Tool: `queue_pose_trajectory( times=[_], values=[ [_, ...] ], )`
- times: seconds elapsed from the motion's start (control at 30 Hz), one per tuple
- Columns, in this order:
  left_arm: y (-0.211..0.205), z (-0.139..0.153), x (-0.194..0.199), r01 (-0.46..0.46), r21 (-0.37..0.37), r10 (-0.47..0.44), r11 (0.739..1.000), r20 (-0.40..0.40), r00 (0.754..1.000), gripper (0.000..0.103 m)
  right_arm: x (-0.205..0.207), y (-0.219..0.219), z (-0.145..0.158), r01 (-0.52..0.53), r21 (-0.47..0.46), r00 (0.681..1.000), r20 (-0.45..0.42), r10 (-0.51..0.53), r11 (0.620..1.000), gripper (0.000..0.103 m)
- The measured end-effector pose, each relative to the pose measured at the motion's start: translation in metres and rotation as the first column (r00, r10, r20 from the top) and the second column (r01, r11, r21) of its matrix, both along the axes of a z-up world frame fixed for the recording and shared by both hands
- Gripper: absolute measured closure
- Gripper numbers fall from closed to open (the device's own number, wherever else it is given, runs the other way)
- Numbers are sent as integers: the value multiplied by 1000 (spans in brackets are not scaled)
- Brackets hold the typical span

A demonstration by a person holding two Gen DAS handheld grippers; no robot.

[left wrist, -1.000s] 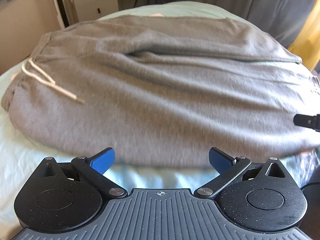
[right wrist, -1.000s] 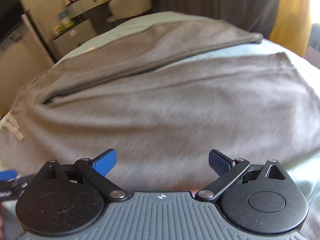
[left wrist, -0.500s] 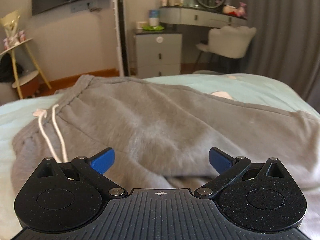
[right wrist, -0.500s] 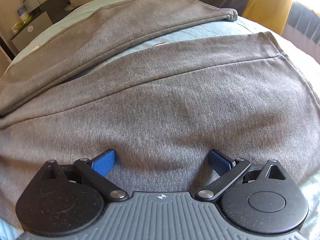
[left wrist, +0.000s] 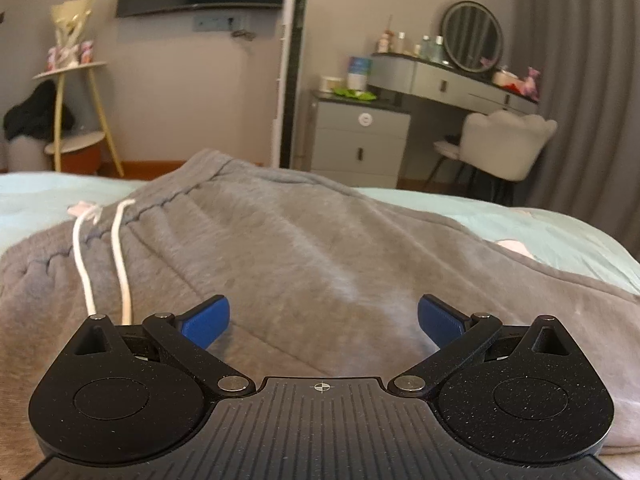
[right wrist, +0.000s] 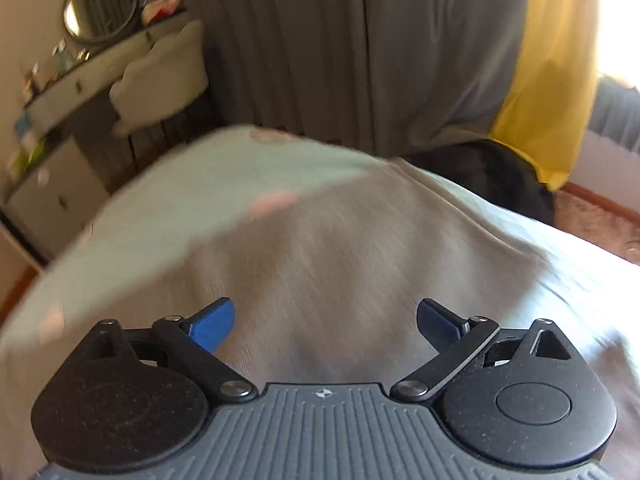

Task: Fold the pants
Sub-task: 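Lower the right gripper onto the pant leg hems and close on them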

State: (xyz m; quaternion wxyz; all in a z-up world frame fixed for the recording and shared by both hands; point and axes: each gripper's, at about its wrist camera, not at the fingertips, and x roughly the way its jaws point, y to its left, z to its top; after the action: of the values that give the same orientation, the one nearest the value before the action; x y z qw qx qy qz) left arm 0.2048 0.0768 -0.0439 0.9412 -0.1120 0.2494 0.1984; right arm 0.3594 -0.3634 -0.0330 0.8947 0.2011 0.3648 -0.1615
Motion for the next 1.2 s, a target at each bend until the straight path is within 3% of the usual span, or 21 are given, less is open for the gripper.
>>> queue_pose_trajectory(
  times=[0.1,0.23,0.37,0.47,0.5,0.53,0.7,0.87,0.97,1.03,1.13,1.2],
  values=[
    [11,-9,4,-25,-38,24,999,-10,1000,0,73,0,-10,58,17,998,-29,-58,998,35],
    [13,-15,6,-32,-32,33,999,5,999,0,126,-5,-30,174,126,984,-66,-167,977,35],
    [10,-19,10,-27,-11,27,1000,11,1000,0,156,7,-50,208,43,965,-172,-197,977,39],
    [12,-21,11,-25,-19,25,1000,8,1000,0,160,9,-54,247,-27,953,-175,-247,969,67],
    [13,-21,11,-24,-25,24,999,9,1000,0,157,10,-54,253,-46,952,-169,-257,966,84],
    [14,-21,10,-22,-33,22,999,9,1000,0,154,7,-54,256,-58,951,-165,-262,965,92],
    [23,-21,9,-2,-74,3,997,15,1000,0,93,1,-28,238,-12,970,-43,-238,971,98],
    [29,-13,1,-12,-104,16,994,40,999,0,-49,9,2,199,25,969,145,-201,980,98],
    [32,-7,-8,-9,-147,21,989,77,997,0,-137,19,-9,206,51,967,144,-211,977,98],
    [31,-3,-11,13,-159,1,987,86,996,0,-179,30,-32,184,46,979,85,-187,982,98],
    [27,2,-16,48,-165,-33,985,94,995,0,-211,36,-62,193,11,981,-36,-193,981,97],
    [25,6,-20,64,-165,-48,984,102,994,0,-223,32,-67,210,-3,977,-24,-210,978,94]
  ],
)
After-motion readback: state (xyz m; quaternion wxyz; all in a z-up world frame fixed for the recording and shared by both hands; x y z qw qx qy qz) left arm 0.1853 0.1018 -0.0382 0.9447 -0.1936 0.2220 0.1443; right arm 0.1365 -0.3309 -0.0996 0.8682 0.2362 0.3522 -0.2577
